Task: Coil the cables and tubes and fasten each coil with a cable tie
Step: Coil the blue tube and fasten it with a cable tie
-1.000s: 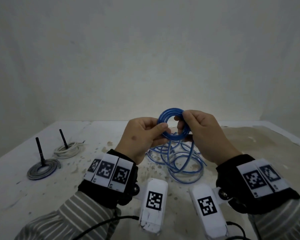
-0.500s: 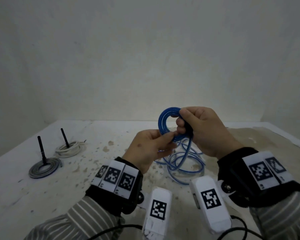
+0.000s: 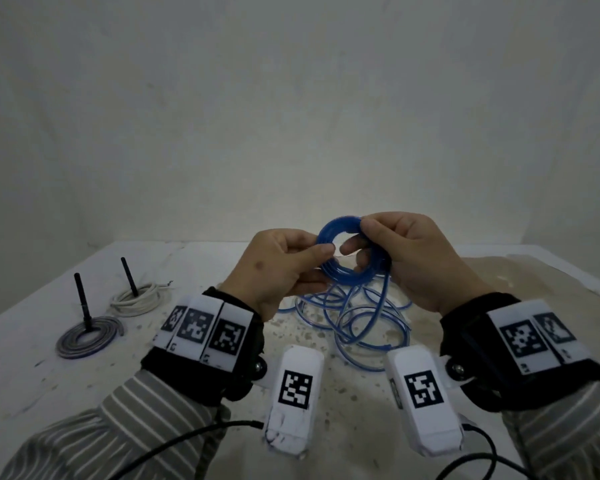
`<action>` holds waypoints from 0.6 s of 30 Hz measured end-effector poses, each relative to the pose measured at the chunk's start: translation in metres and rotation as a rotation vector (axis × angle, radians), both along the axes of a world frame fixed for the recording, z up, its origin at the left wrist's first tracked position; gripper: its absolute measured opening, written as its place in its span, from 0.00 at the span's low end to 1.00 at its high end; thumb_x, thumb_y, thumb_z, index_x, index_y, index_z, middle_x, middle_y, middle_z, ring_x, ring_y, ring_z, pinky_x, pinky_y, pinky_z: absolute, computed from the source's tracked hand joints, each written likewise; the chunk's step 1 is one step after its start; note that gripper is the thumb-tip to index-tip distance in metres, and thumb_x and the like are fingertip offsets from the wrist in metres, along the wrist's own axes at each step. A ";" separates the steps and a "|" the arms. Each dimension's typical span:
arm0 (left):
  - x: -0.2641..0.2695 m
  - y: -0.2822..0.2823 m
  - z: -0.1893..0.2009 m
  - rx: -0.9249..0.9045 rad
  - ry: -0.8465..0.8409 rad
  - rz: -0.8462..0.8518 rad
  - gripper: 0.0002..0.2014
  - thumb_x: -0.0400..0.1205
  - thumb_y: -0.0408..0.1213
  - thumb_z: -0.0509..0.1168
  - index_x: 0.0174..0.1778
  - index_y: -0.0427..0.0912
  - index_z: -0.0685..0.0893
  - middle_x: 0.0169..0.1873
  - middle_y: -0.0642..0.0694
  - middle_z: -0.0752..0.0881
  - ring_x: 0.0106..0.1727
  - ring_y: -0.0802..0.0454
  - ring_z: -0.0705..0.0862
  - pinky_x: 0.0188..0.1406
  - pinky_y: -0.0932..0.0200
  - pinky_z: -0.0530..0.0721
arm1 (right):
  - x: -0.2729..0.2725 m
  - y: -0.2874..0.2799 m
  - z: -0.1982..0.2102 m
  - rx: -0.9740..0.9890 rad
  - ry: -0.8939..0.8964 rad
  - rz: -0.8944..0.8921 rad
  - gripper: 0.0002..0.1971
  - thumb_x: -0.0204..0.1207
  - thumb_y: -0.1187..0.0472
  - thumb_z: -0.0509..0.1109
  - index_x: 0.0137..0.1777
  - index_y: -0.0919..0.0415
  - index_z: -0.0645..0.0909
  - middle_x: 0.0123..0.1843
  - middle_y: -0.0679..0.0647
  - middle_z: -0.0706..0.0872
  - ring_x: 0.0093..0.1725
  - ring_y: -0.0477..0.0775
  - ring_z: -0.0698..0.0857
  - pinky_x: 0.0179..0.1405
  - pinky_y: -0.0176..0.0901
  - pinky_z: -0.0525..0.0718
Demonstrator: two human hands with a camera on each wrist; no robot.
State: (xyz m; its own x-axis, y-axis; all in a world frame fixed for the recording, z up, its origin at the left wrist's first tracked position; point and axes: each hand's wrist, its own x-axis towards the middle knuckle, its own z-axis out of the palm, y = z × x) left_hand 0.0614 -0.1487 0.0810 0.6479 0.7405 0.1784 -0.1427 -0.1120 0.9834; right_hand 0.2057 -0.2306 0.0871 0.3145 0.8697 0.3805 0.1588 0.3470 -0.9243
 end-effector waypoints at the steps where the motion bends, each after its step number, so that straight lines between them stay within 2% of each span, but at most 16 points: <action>1: 0.000 0.002 0.000 -0.019 -0.035 0.029 0.02 0.77 0.31 0.68 0.41 0.37 0.84 0.29 0.45 0.87 0.26 0.53 0.87 0.28 0.63 0.86 | 0.001 0.000 -0.001 -0.005 0.006 0.002 0.11 0.82 0.65 0.58 0.48 0.64 0.83 0.34 0.54 0.89 0.29 0.46 0.83 0.34 0.43 0.86; 3: 0.002 0.002 0.001 -0.067 -0.109 0.067 0.02 0.78 0.32 0.67 0.42 0.37 0.84 0.32 0.44 0.87 0.27 0.53 0.87 0.28 0.64 0.86 | 0.003 0.001 -0.003 0.010 0.037 0.024 0.11 0.82 0.66 0.58 0.52 0.63 0.83 0.38 0.54 0.90 0.35 0.46 0.86 0.40 0.46 0.88; 5: 0.006 -0.002 0.001 -0.157 -0.184 0.072 0.02 0.79 0.31 0.66 0.42 0.37 0.83 0.32 0.43 0.87 0.28 0.52 0.87 0.28 0.63 0.86 | 0.001 0.003 -0.005 0.085 0.101 0.039 0.11 0.82 0.68 0.57 0.54 0.65 0.82 0.39 0.54 0.90 0.36 0.47 0.86 0.42 0.44 0.89; 8: 0.018 -0.017 -0.005 -0.294 -0.242 0.012 0.02 0.79 0.31 0.65 0.41 0.38 0.81 0.32 0.45 0.88 0.31 0.52 0.89 0.31 0.63 0.87 | 0.002 0.007 -0.002 0.212 0.231 0.003 0.11 0.82 0.71 0.56 0.51 0.66 0.81 0.33 0.52 0.89 0.31 0.46 0.85 0.38 0.36 0.87; 10: 0.024 -0.024 -0.012 -0.268 -0.174 -0.021 0.03 0.80 0.33 0.65 0.42 0.37 0.81 0.35 0.43 0.88 0.36 0.52 0.88 0.35 0.63 0.88 | 0.006 0.006 0.001 0.224 0.226 -0.016 0.11 0.81 0.72 0.55 0.50 0.67 0.81 0.29 0.52 0.87 0.28 0.46 0.82 0.33 0.36 0.85; 13: 0.022 -0.021 -0.015 -0.170 -0.013 -0.063 0.05 0.80 0.35 0.66 0.46 0.38 0.84 0.40 0.43 0.87 0.40 0.52 0.87 0.42 0.59 0.88 | 0.012 0.001 0.003 0.166 0.147 0.007 0.11 0.81 0.73 0.56 0.52 0.69 0.81 0.29 0.53 0.84 0.25 0.47 0.76 0.29 0.37 0.81; 15: 0.017 -0.015 -0.011 -0.086 0.081 -0.093 0.06 0.79 0.34 0.66 0.50 0.39 0.85 0.43 0.43 0.88 0.43 0.51 0.87 0.44 0.58 0.87 | 0.014 -0.003 0.004 0.096 0.023 0.019 0.12 0.81 0.74 0.56 0.52 0.68 0.82 0.29 0.53 0.83 0.24 0.46 0.73 0.28 0.36 0.80; 18: 0.009 -0.006 0.002 0.113 0.080 -0.045 0.08 0.79 0.31 0.67 0.53 0.42 0.84 0.41 0.44 0.88 0.41 0.54 0.86 0.42 0.59 0.86 | 0.013 -0.008 0.005 -0.025 -0.221 0.024 0.12 0.81 0.74 0.57 0.53 0.67 0.83 0.30 0.52 0.82 0.24 0.45 0.73 0.29 0.36 0.79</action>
State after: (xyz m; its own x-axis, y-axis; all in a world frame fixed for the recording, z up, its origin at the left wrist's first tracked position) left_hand 0.0709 -0.1550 0.0828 0.6956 0.6886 0.2050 -0.0715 -0.2176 0.9734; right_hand 0.2189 -0.2388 0.0925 0.2051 0.8858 0.4163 0.3501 0.3308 -0.8764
